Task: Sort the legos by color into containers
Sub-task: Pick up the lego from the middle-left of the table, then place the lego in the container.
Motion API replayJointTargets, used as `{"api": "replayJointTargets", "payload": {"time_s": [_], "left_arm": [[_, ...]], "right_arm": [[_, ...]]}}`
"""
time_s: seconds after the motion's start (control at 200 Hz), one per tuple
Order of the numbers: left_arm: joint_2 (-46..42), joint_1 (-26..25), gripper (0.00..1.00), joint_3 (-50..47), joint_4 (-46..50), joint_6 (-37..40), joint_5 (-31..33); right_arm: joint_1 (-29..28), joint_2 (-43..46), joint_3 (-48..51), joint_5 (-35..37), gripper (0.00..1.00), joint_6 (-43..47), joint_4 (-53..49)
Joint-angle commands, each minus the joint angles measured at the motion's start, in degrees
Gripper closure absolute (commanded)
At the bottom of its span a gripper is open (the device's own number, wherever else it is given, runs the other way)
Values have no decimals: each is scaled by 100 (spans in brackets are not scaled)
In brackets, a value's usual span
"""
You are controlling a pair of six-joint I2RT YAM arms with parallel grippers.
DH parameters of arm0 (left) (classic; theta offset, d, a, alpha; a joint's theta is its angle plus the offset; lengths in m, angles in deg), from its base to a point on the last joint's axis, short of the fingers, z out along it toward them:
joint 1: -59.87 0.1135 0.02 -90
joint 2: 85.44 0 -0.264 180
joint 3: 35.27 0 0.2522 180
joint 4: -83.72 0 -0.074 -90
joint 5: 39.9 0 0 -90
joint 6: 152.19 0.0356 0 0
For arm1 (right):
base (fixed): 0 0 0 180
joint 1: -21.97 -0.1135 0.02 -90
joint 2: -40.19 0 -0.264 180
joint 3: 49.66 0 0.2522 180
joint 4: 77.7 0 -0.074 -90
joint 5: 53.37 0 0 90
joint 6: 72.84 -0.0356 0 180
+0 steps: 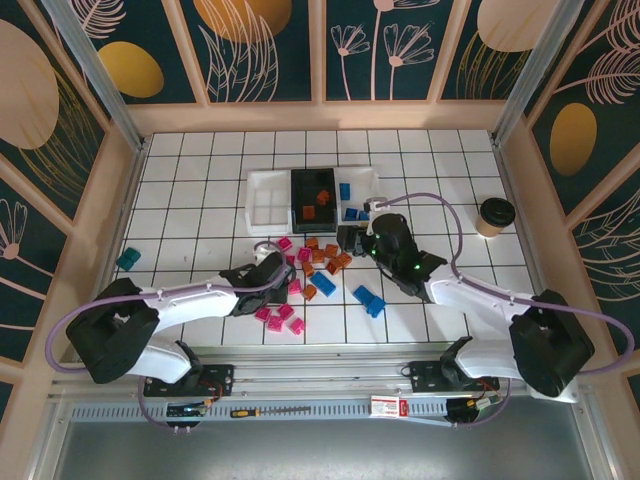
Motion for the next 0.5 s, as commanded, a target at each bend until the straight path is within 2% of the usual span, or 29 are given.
{"api": "replayJointTargets", "payload": {"time_s": [0.0, 0.22, 0.495], "left_arm": [[-193, 5, 71, 677, 136, 307, 235], [553, 151, 75, 2431, -100, 935, 77], [2655, 361, 77, 4834, -84, 1343, -330]], "right_arm": [[-12, 353, 237, 399, 38, -202, 129], [5, 1099, 924, 702, 37, -547, -12], [14, 1890, 1530, 828, 37, -897, -522]]}}
